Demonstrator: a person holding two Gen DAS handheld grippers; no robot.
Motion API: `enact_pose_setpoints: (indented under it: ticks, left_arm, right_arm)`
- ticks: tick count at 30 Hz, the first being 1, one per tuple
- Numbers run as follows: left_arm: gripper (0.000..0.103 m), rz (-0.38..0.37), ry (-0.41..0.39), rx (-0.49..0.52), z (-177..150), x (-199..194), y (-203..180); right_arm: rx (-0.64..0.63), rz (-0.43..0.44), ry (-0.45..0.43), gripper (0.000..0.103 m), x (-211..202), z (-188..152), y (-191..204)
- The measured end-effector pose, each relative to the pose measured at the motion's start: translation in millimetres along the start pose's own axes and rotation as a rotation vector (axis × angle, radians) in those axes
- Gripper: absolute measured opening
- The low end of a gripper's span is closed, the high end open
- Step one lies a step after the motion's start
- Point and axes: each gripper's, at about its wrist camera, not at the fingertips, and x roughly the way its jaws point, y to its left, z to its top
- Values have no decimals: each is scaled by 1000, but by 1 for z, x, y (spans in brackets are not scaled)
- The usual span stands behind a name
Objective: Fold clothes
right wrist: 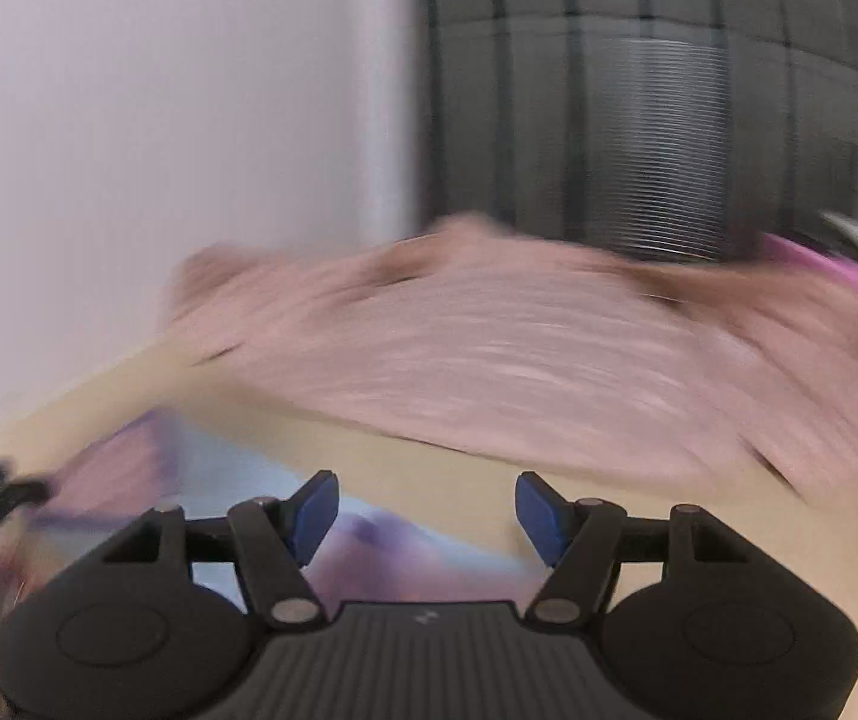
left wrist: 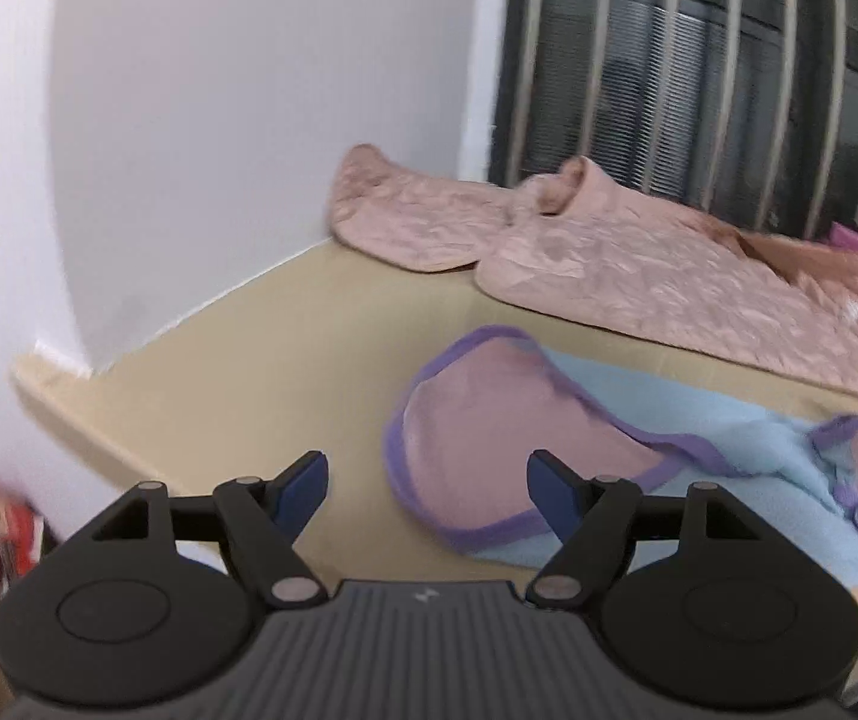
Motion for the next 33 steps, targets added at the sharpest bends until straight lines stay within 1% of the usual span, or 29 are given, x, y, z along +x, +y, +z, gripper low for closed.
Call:
enact_pose_setpoints:
  ticks: [2, 3, 4, 5, 7, 8, 10, 12, 13, 14, 15, 16, 17, 18, 19, 21, 24, 26, 29, 31, 33]
  left_arm:
    - [74, 11, 10, -12, -4, 0, -1]
    - [74, 9, 20, -11, -5, 0, -3]
    - [72, 1, 31, -12, -5, 0, -3]
    - [69, -5, 39, -19, -5, -2, -3]
    - [58, -12, 28, -35, -4, -6, -3]
    - [56, -16, 23, -42, -3, -8, -3]
    - [46, -33, 39, -48, -2, -7, -4]
    - [42, -33, 58, -59, -3, -4, -3]
    - [42, -32, 67, -64, -4, -3, -3]
    - [42, -33, 75, -69, -4, -2, -3]
    - [41, -40, 77, -70, -5, -2, -4]
    - [39, -56, 78, -78, -5, -2, -3]
    - [34, -71, 79, -85, -5, -1, -2]
    - [18, -81, 82, -89, -5, 1, -2]
    - [5, -91, 84, -94, -5, 2, -2]
    - [4, -116, 86, -111, -4, 7, 2]
    - [3, -133, 80, -117, 3, 17, 5]
    - [3, -142, 52, -105, 12, 22, 6]
    - [3, -172, -8, -49, 40, 49, -2]
    - [3, -220, -31, -23, 64, 69, -16]
    - [3, -312, -35, 32, 94, 96, -39]
  right_arm:
    - [-117, 155, 7, 64, 36, 33, 21]
    - [-150, 214, 32, 64, 58, 47, 31]
    - [-180, 271, 60, 64, 80, 61, 42]
    - [-220, 317, 88, 64, 98, 70, 54]
    - [-302, 393, 145, 61, 133, 83, 79]
    - [-342, 422, 173, 59, 149, 88, 92]
    - [-388, 475, 226, 55, 179, 94, 112]
    - [-414, 495, 280, 51, 201, 94, 125]
    - [-429, 498, 308, 44, 212, 91, 130]
    - [-438, 498, 326, 29, 218, 89, 132]
    - [-447, 498, 342, 22, 223, 87, 134]
    - [-456, 497, 359, 15, 228, 86, 135]
    - [-455, 505, 371, 13, 231, 84, 136]
    - [-459, 511, 371, 11, 231, 83, 136]
    - [-465, 516, 369, 6, 231, 81, 137]
    - [-423, 443, 338, 5, 225, 84, 120]
    - [-352, 322, 288, 3, 214, 90, 91]
    - [-304, 242, 254, 2, 206, 94, 71]
    - [-232, 122, 202, 2, 195, 101, 42]
    - [-183, 42, 168, 2, 188, 105, 22]
    - [-135, -38, 133, 2, 180, 109, 3]
